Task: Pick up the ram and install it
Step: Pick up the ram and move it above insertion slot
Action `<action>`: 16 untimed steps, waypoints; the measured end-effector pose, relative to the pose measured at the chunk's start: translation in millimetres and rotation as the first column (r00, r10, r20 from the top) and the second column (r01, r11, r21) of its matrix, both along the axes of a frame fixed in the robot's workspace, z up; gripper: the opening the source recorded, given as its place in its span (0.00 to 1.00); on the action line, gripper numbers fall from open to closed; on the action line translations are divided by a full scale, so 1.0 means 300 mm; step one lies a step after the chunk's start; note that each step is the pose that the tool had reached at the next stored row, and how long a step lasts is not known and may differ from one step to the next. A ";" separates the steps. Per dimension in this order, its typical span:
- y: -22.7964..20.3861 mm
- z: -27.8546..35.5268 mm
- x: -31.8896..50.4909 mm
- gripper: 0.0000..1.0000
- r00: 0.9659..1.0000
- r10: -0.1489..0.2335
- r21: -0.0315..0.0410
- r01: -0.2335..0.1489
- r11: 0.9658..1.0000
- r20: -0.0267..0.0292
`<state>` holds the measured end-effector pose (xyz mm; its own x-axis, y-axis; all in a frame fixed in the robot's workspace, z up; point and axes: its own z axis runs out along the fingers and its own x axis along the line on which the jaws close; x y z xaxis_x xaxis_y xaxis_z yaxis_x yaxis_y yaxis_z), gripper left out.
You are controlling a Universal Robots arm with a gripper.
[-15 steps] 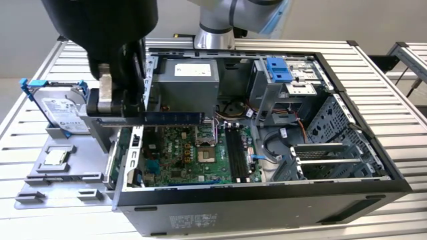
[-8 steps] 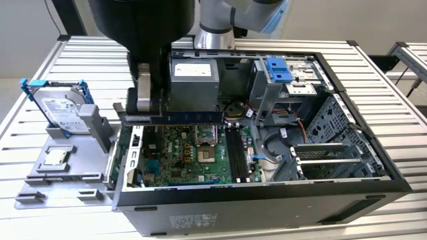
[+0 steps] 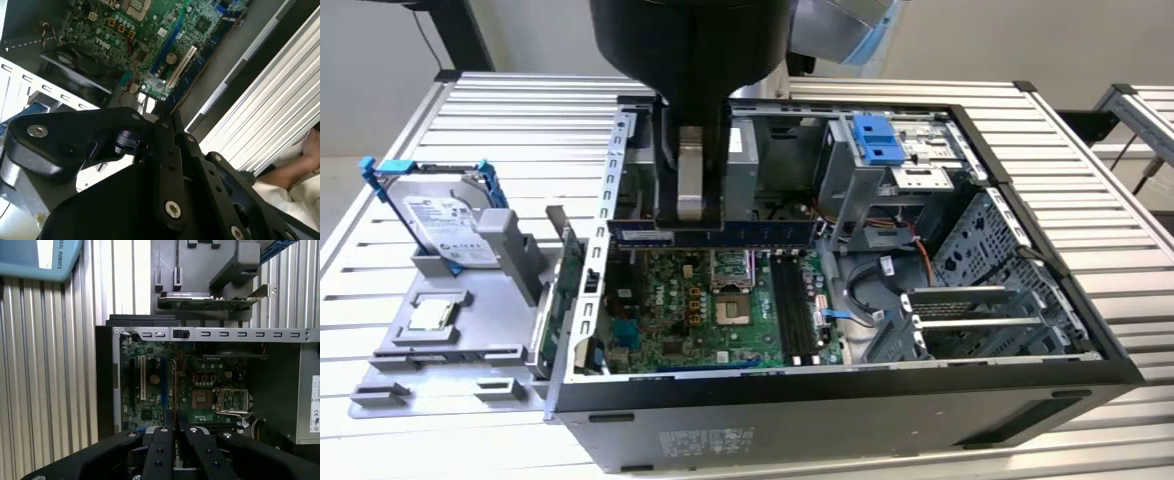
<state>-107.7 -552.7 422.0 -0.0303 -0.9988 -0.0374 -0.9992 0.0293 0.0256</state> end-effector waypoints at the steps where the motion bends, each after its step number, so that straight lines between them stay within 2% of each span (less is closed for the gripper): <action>1: 0.000 0.000 0.012 0.00 1.000 0.000 0.000 0.000 1.000 0.000; 16: 0.000 0.000 0.196 0.00 1.000 0.000 0.000 0.000 1.000 0.000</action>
<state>-48.9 -552.7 421.9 -0.0303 -0.9988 -0.0375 -0.9992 0.0293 0.0256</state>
